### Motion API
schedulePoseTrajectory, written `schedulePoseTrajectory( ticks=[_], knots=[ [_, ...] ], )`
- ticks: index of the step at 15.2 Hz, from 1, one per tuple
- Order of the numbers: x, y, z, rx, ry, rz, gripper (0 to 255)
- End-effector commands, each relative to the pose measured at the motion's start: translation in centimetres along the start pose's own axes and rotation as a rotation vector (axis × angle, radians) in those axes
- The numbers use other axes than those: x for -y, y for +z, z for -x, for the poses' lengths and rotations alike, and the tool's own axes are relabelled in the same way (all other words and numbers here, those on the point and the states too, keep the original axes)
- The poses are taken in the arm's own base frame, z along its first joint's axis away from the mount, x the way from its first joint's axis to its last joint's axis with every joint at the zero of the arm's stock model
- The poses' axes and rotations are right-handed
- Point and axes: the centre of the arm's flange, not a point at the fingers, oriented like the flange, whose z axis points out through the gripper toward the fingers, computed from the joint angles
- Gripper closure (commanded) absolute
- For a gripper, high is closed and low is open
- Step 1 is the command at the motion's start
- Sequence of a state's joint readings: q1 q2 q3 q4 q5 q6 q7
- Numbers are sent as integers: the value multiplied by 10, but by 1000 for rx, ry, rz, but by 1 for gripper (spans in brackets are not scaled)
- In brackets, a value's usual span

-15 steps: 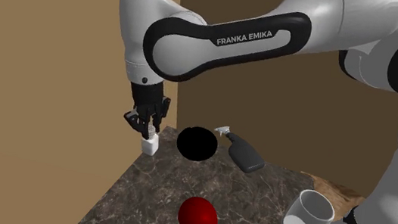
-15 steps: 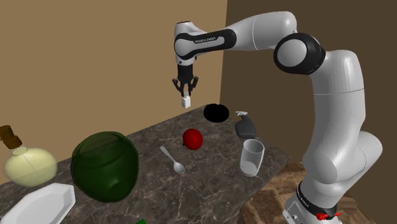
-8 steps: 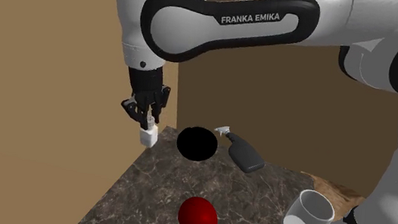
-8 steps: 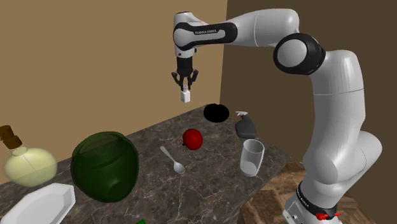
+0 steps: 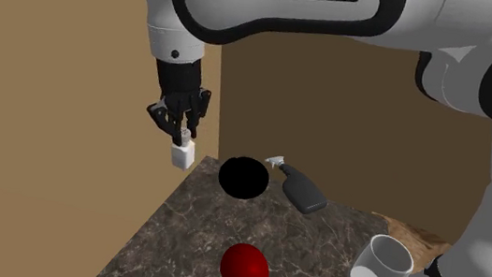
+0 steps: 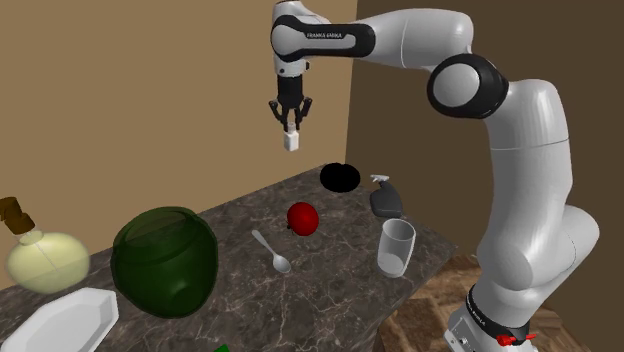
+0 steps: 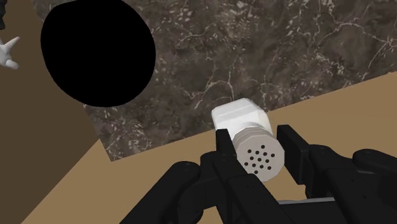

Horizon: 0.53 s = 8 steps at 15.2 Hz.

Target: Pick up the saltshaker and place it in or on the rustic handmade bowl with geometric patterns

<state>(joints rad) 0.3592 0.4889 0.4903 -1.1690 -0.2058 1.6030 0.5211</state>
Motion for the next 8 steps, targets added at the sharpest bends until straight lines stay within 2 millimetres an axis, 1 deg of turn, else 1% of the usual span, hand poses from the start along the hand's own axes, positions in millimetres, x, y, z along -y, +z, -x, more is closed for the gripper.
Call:
schedulePoseTrajectory(
  ticks=[1, 8],
  knots=[
    [-11, -8, 5, 0, 0, 0, 255],
    [-92, -34, 41, 0, 0, 0, 255]
  ],
)
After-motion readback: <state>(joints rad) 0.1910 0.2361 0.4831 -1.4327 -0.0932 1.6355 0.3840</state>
